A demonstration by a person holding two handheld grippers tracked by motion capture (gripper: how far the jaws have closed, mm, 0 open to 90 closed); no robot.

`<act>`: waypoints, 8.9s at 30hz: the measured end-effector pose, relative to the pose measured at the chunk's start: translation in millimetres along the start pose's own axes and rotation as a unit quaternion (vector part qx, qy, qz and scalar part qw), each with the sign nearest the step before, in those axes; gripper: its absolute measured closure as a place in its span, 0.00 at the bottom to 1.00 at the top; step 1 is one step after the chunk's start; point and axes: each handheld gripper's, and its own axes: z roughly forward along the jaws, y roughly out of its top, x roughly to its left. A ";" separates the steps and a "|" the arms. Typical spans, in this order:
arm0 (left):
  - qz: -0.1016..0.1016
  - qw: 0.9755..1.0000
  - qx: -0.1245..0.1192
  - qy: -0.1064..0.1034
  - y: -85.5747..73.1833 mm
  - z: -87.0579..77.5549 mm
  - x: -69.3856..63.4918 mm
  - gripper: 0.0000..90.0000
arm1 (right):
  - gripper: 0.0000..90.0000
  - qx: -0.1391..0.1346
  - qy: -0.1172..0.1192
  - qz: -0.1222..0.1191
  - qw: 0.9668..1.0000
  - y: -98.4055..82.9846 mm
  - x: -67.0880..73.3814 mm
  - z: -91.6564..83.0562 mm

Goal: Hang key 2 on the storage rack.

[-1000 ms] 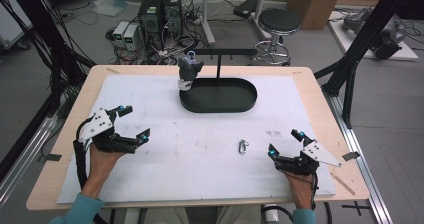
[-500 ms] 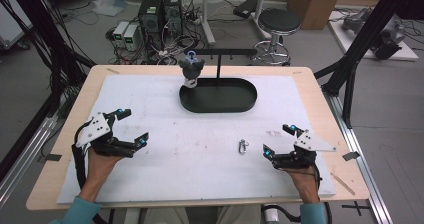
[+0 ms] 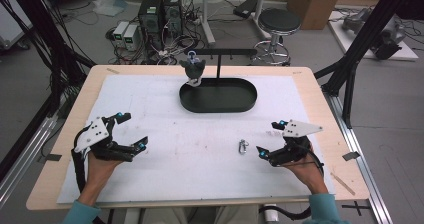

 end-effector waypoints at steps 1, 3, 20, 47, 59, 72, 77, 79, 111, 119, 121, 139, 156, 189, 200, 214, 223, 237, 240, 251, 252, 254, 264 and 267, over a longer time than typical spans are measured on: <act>0.001 1.000 0.001 -0.002 -0.2 0.0 -0.1 0.02 | 0.01 0.011 0.002 -0.008 1.000 2.3 -0.1 1.9; 0.002 1.000 0.000 -0.003 -0.7 -0.2 -0.9 0.02 | 0.02 0.023 0.008 -0.016 1.000 5.9 -0.5 4.9; 0.002 1.000 -0.004 -0.003 -4.2 -2.9 -1.2 0.02 | 0.17 0.113 0.066 -0.028 0.991 23.5 -8.6 34.4; 0.004 1.000 0.004 0.008 -22.5 -1.6 -6.8 0.02 | 0.62 0.210 0.107 -0.055 0.970 29.7 -13.3 69.8; 0.000 1.000 0.000 0.009 -25.5 -1.8 -7.6 0.02 | 0.77 0.241 0.113 -0.059 0.962 28.5 -11.4 79.5; 0.000 1.000 -0.001 0.008 -25.2 -2.1 -7.6 0.02 | 0.94 0.253 0.105 -0.071 0.959 27.8 -10.3 81.5; 0.000 1.000 -0.001 0.008 -25.3 -2.2 -7.4 0.02 | 0.97 0.256 0.102 -0.067 0.959 27.6 -10.1 81.1; 0.000 1.000 -0.001 0.008 -25.2 -2.1 -7.5 0.02 | 0.97 0.256 0.100 -0.068 0.959 27.6 -10.0 80.9; -0.011 1.000 -0.010 0.016 -27.0 -7.6 -10.2 0.02 | 0.99 0.143 0.064 -0.036 0.987 90.5 -26.7 59.6; -0.017 1.000 -0.012 0.016 -28.9 -10.4 -10.5 0.02 | 0.99 0.089 0.044 -0.012 0.995 120.2 -45.8 57.3; -0.017 1.000 -0.012 0.015 -29.7 -10.5 -10.8 0.02 | 0.99 0.077 0.041 -0.004 0.996 127.0 -50.4 56.9; -0.019 1.000 -0.015 0.014 -33.7 -11.8 -11.2 0.02 | 0.99 0.040 0.030 0.006 0.999 171.8 -75.3 60.6; -0.022 1.000 -0.017 0.013 -34.5 -12.0 -10.6 0.02 | 0.99 0.027 0.019 0.017 0.999 205.8 -94.2 68.9; -0.027 0.999 -0.022 0.014 -46.4 -13.5 -13.9 0.02 | 0.99 0.085 0.005 0.029 0.996 212.5 -121.7 113.0; -0.025 0.999 -0.022 0.012 -49.1 -13.7 -15.2 0.02 | 0.99 0.104 -0.007 0.035 0.994 207.7 -126.6 122.7; -0.025 0.999 -0.018 0.009 -50.4 -13.7 -15.1 0.02 | 0.99 0.109 -0.023 0.037 0.993 203.4 -133.6 126.3; -0.025 0.999 -0.019 0.010 -50.4 -13.6 -14.9 0.02 | 0.99 0.101 -0.030 0.038 0.994 201.9 -137.9 126.8; -0.025 0.999 -0.020 0.010 -50.7 -13.5 -15.1 0.02 | 0.99 0.085 -0.050 0.049 0.994 199.9 -143.4 134.5; -0.027 0.999 -0.022 0.009 -50.6 -13.4 -15.1 0.02 | 0.99 0.082 -0.054 0.051 0.994 199.2 -144.9 136.2; -0.025 0.999 -0.020 0.009 -50.6 -13.9 -14.7 0.02 | 0.99 0.076 -0.062 0.053 0.994 196.1 -149.8 141.0; -0.026 0.999 -0.020 0.010 -50.7 -13.9 -14.8 0.02 | 0.99 0.077 -0.062 0.056 0.994 195.8 -150.1 141.0; -0.025 0.999 -0.020 0.010 -50.7 -13.9 -14.7 0.02 | 0.99 0.078 -0.062 0.053 0.994 195.4 -150.6 141.4; -0.024 0.999 -0.023 0.009 -50.9 -13.6 -14.8 0.02 | 0.88 0.062 -0.086 0.046 0.993 196.5 -150.6 137.3; -0.029 0.999 -0.025 0.010 -51.0 -13.5 -15.1 0.02 | 0.86 0.059 -0.092 0.046 0.993 197.3 -150.6 133.0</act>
